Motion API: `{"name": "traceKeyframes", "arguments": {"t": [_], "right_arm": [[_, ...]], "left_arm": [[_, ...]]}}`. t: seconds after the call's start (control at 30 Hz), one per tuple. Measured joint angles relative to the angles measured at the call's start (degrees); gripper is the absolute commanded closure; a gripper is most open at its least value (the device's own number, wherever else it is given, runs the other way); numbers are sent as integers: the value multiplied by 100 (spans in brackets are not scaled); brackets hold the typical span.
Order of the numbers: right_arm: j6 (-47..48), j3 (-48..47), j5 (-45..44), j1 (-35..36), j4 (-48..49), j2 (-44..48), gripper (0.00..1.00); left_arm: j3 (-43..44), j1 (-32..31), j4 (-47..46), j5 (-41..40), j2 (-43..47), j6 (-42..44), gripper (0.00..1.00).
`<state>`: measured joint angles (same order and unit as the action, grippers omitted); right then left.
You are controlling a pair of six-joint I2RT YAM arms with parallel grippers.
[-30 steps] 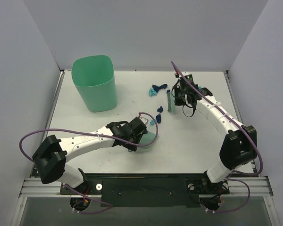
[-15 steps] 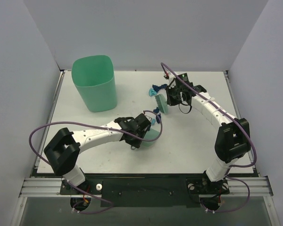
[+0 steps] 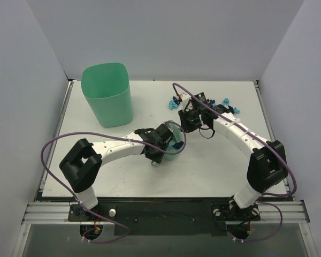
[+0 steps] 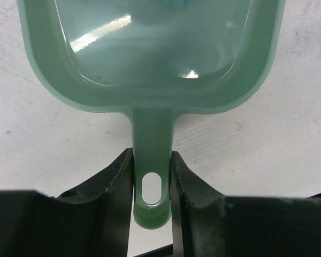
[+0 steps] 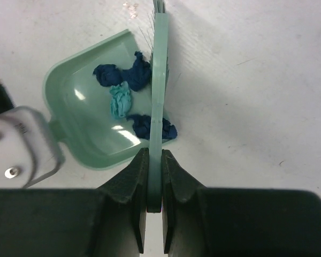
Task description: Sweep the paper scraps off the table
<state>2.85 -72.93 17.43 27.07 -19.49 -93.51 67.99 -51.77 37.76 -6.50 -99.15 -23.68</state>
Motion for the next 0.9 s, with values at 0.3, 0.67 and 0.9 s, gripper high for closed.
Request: {"name": "traceKeyframes", "arguments": {"t": [0.3, 0.67, 0.9], "right_arm": [[-208, 203, 42, 245, -116, 334, 100], [-791, 264, -234, 238, -175, 787, 100], [-1152, 201, -651, 238, -326, 1176, 100]], "left_arm": [[-39, 0, -236, 0, -15, -28, 100], [-201, -136, -629, -223, -11, -136, 100], [-494, -264, -973, -540, 157, -214, 100]]}}
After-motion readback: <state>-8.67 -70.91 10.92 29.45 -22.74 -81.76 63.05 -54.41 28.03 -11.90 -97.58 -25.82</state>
